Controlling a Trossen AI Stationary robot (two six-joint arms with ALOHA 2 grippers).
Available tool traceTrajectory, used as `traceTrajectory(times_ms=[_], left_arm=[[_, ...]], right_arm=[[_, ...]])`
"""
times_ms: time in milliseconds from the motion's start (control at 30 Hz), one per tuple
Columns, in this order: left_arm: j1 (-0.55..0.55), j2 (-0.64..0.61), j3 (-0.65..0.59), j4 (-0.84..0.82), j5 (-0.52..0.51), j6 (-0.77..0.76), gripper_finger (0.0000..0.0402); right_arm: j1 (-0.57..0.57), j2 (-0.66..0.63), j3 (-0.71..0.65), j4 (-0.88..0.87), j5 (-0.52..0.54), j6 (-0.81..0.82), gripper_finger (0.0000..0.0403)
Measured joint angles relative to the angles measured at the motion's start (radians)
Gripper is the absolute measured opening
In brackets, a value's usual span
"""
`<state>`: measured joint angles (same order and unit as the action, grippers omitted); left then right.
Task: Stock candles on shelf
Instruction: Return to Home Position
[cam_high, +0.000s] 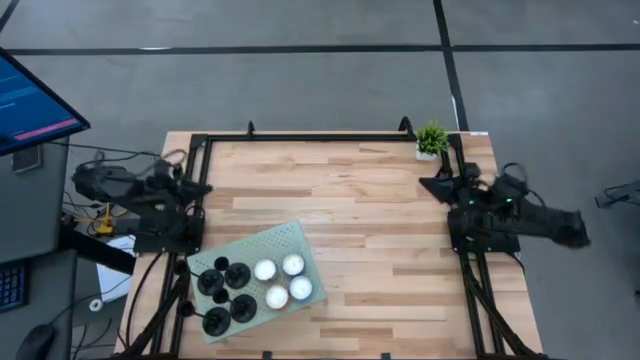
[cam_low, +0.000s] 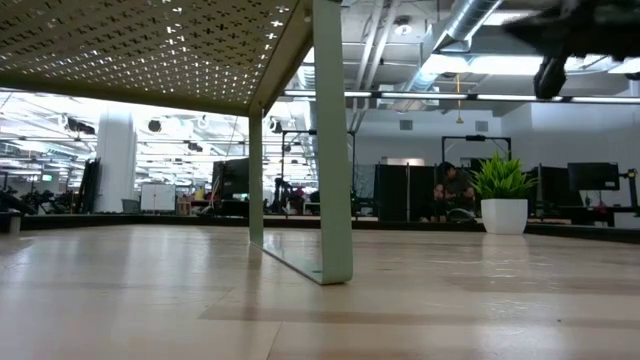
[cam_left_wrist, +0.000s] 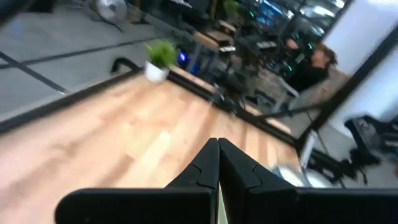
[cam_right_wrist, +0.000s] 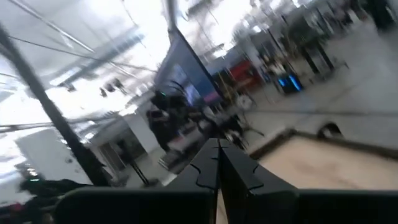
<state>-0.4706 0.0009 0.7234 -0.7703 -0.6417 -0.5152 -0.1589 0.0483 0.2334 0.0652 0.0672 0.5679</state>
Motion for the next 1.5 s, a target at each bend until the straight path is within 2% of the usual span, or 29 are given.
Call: traceTrajectory(times_ms=[100, 200, 300, 400, 467, 633, 733, 833, 933, 1067, 1133, 1267, 1367, 1500], left_arm=[[0.0, 0.0, -0.099, 0.086, 0.091, 0.009, 0.0001], [0.0, 0.001, -0.19, 0.164, 0.179, -0.011, 0.0001], [0.0, 0.0, -0.256, 0.229, 0.22, -0.019, 0.0001], [0.0, -0.001, -0.304, 0.267, 0.244, -0.016, 0.0001], [0.0, 0.0, -0.329, 0.274, 0.25, -0.014, 0.0001], [0.0, 0.0, -0.393, 0.346, 0.283, 0.038, 0.0001], [0.008, 0.0, -0.402, 0.355, 0.319, 0.068, 0.0001], [0.033, 0.0, -0.392, 0.363, 0.335, 0.098, 0.0001], [0.068, 0.0, -0.389, 0.394, 0.367, 0.118, 0.0001], [0.116, -0.001, -0.417, 0.398, 0.465, 0.086, 0.0001], [0.135, 0.0, -0.444, 0.394, 0.492, 0.072, 0.0001], [0.172, -0.001, -0.5, 0.414, 0.493, 0.064, 0.0001], [0.198, 0.0, -0.538, 0.492, 0.489, 0.102, 0.0001], [0.228, -0.001, -0.561, 0.572, 0.496, 0.171, 0.0001]], right_arm=[[0.128, 0.079, -0.053, 0.051, 0.148, -0.028, 0.0], [0.248, 0.169, -0.132, 0.256, 0.286, -0.099, 0.0], [0.348, 0.252, -0.214, 0.473, 0.393, -0.17, 0.0], [0.427, 0.328, -0.224, 0.53, 0.481, -0.205, 0.0], [0.461, 0.354, -0.224, 0.543, 0.503, -0.241, 0.0], [0.507, 0.363, -0.224, 0.566, 0.483, -0.313, 0.0], [0.506, 0.343, -0.224, 0.654, 0.343, -0.407, 0.0], [0.486, 0.271, -0.211, 0.721, 0.214, -0.535, 0.0], [0.461, 0.151, -0.208, 0.608, 0.196, -0.561, 0.0], [0.425, -0.026, -0.209, 0.236, 0.197, -0.409, 0.0], [0.404, -0.04, -0.21, 0.123, 0.201, -0.344, 0.0], [0.376, -0.039, -0.207, 0.107, 0.187, -0.393, 0.0], [0.362, -0.045, -0.213, 0.08, 0.196, -0.431, 0.0], [0.342, -0.045, -0.21, 0.091, 0.23, -0.378, 0.0]])
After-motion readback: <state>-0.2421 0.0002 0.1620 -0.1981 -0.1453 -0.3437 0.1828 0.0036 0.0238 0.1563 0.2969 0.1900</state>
